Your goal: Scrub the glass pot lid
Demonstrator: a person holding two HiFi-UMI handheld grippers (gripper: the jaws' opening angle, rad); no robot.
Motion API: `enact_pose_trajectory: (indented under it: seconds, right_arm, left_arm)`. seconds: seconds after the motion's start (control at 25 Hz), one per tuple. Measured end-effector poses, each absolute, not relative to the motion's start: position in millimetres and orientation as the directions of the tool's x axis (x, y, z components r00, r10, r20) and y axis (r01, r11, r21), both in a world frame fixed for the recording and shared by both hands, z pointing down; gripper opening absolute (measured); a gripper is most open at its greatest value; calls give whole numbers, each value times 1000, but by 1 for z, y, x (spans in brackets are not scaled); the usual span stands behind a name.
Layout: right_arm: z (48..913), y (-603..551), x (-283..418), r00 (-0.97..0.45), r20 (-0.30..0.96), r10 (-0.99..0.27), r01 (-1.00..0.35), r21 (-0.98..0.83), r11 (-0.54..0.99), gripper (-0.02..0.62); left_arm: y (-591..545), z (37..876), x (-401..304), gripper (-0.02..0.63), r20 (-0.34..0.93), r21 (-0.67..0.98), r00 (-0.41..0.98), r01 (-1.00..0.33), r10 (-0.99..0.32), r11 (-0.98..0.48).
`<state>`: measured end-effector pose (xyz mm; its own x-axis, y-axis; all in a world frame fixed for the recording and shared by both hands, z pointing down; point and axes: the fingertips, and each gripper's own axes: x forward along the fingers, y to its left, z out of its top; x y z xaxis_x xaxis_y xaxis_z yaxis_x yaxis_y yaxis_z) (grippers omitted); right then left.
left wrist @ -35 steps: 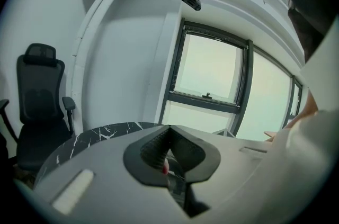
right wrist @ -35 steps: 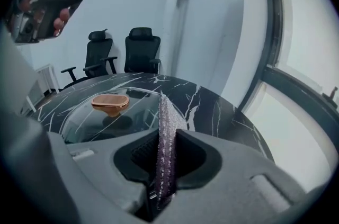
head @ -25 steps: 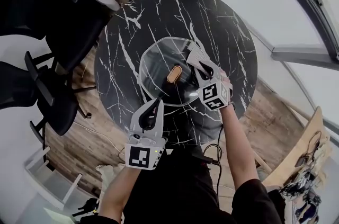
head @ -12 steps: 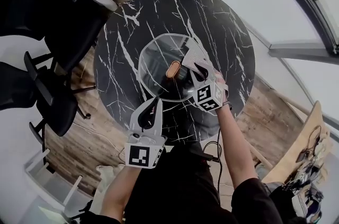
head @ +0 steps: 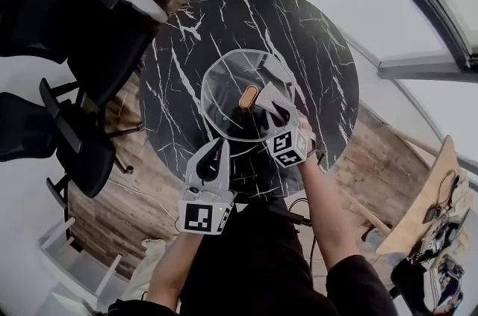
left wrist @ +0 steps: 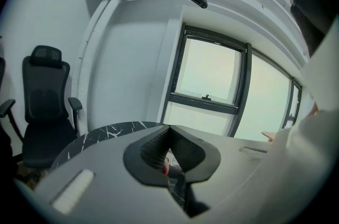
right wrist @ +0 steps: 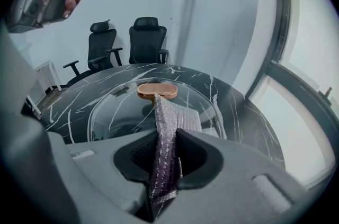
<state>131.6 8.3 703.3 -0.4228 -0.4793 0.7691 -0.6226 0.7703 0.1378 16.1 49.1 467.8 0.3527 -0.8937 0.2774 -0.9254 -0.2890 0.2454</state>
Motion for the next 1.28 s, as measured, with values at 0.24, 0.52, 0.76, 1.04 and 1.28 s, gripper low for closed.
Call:
enact_pose_trajectory:
  seconds: [0.24,0.52,0.76,1.04,1.28]
  right_arm:
    - [705,27,126,-412,774,-480,-650,119,751,72]
    - [702,33,116,-393,773,-498,-711,88,697,72]
    - [702,38,109,-365,778,-512,-745,86,662,72]
    - [703,45,104,-324,782,-532,-788,88,610,71]
    - [705,56,93,-300,785,-542,-801,100,590,71]
  left_arm:
    - [47,465,6,3,270,246,369,-919,-889,-307]
    - [40,465,-6,3,258,244,400,-908,-879,-342]
    - [37,472,-11,3,272,262,460,-880,-845,-396]
    - [32,479,-18,3,281,257,548,-834,-788,-488]
    - [32,484,-30,3,298,262,607,-794,-737,-549]
